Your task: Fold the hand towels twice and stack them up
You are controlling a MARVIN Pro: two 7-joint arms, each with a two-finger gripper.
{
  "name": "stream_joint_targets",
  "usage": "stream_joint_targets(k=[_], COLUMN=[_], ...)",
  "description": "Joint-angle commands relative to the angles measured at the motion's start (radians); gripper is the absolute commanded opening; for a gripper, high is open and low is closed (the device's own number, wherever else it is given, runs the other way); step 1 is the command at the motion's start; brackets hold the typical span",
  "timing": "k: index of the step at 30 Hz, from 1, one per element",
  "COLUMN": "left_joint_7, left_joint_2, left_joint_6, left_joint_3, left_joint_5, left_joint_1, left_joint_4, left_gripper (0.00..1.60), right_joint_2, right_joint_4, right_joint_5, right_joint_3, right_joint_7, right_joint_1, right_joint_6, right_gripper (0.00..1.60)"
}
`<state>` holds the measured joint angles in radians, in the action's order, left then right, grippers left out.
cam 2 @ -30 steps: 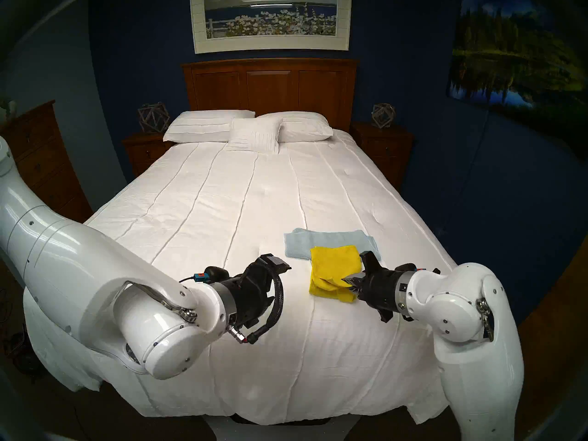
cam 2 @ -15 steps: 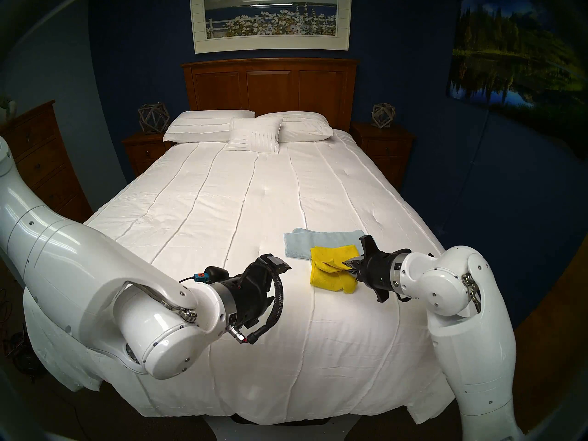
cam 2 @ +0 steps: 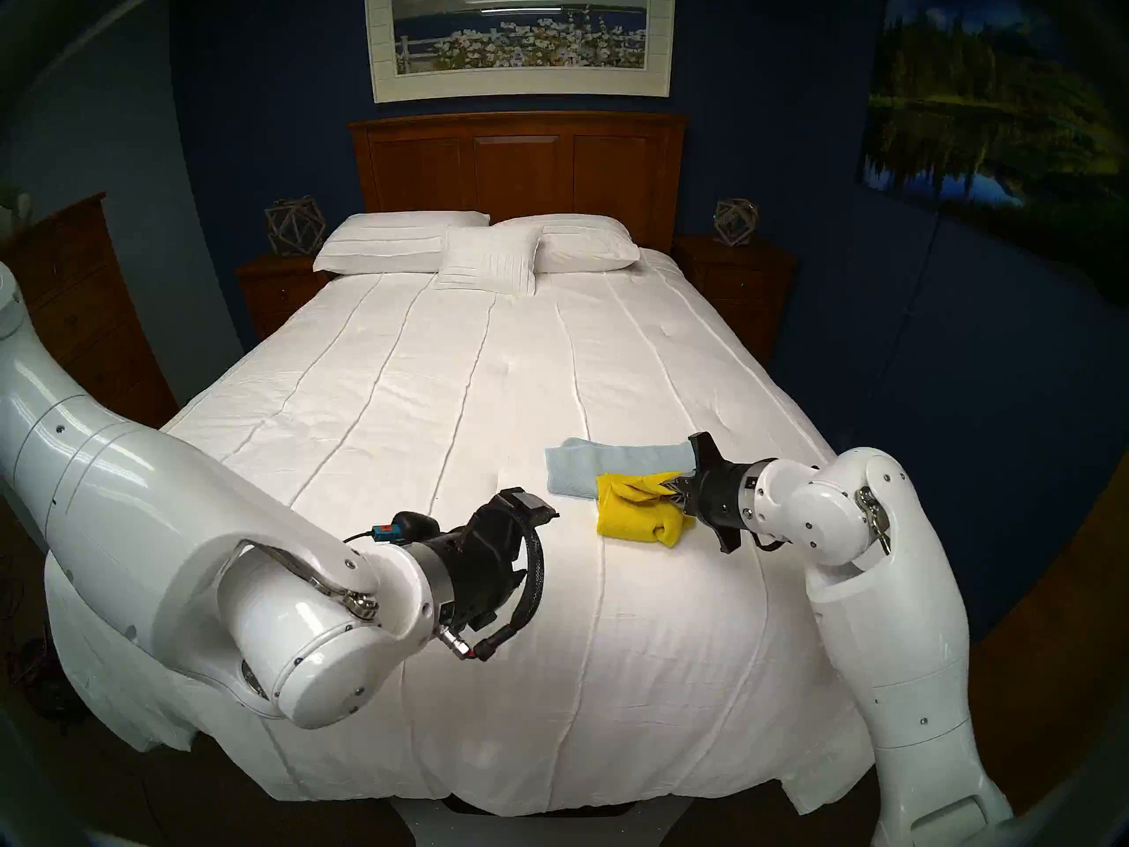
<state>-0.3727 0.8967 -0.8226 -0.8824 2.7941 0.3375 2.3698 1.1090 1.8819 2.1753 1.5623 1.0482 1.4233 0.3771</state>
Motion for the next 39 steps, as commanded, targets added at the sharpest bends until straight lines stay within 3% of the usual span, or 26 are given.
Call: stream_joint_targets(k=[1,6,10,14,16,17,18,24,32,39], left_joint_7=[-0.003,-0.003,-0.003,-0.003,-0.003,-0.003,-0.003,-0.003,-0.002,-0.002], left_joint_2=[0.0,0.0,0.0,0.0,0.0,0.0,0.0,-0.001,-0.001,-0.001], left_joint_6=[0.002,0.002,0.002,0.002,0.002,0.002,0.002,0.001,0.001,0.001], left_joint_3=[0.011,0.012,0.013,0.013,0.013,0.014,0.014,0.014,0.014,0.015], left_joint_5=[0.0,0.0,0.0,0.0,0.0,0.0,0.0,0.0,0.0,0.001], left_joint_1=[0.004,0.003,0.003,0.002,0.002,0.002,0.002,0.001,0.001,0.001], left_joint_4=[0.0,0.0,0.0,0.0,0.0,0.0,0.0,0.0,0.0,0.0], left_gripper=[1.6,1.6,1.6,1.6,1.6,1.6,1.6,1.6,1.6,1.6], right_joint_2=[0.009,0.014,0.012,-0.002,-0.006,-0.01,-0.019,-0.041,-0.047,-0.066], right_joint_4=[-0.046,-0.094,-0.127,-0.114,-0.106,-0.1,-0.081,-0.028,0.011,0.105], right_joint_5=[-0.004,-0.003,0.01,0.03,0.033,0.039,0.047,0.044,0.056,0.127], right_joint_3=[-0.022,-0.04,-0.052,-0.037,-0.028,-0.022,-0.006,0.029,0.073,0.115], right_joint_7=[0.003,0.022,0.05,0.073,0.078,0.082,0.089,0.096,0.09,0.129], right_joint_1=[-0.116,-0.16,-0.193,-0.181,-0.172,-0.165,-0.144,-0.091,-0.079,0.027], right_joint_6=[0.01,0.021,0.033,0.041,0.041,0.043,0.044,0.055,0.063,0.095], right_gripper=[0.25,0.56,0.67,1.14,1.22,1.56,1.6,1.6,1.6,1.6])
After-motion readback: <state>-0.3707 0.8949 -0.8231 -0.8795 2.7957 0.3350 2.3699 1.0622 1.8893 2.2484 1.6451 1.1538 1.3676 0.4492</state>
